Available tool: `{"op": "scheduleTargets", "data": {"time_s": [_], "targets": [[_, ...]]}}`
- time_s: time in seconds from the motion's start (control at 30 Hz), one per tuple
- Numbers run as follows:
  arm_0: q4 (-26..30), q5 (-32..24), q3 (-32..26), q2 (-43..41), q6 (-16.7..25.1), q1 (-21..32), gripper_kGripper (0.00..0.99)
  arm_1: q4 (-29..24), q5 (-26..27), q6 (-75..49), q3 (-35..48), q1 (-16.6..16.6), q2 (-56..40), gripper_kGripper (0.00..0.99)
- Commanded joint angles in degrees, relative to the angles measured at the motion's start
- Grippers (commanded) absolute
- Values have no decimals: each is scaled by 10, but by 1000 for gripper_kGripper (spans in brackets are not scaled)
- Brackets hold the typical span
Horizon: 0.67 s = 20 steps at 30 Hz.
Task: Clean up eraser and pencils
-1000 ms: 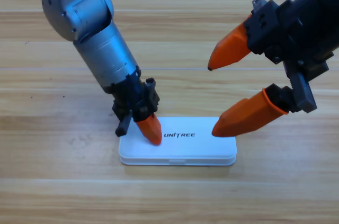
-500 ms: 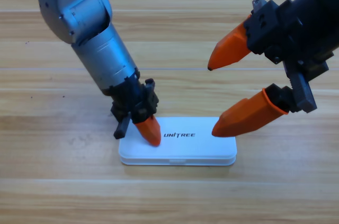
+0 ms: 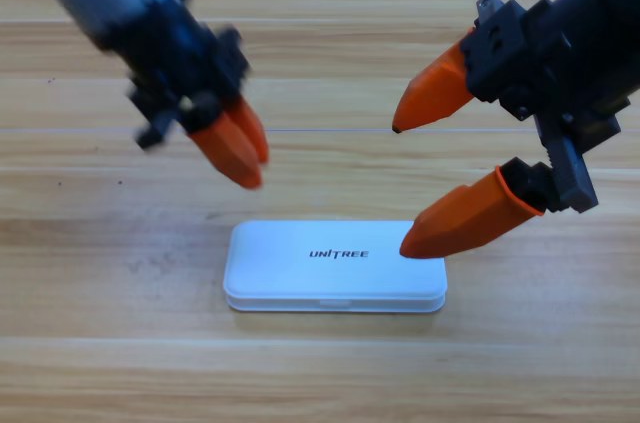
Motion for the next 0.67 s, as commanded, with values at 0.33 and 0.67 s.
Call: {"op": "scheduleTargets", "data": {"time_s": [0.33,0.67], "targets": [[18,-42,78,-126,-27,-5,990,-6,11,5,2,10,2,962],[15,-30,71,-105,-55,-5,990,-7,10,5,2,10,4,962]]}}
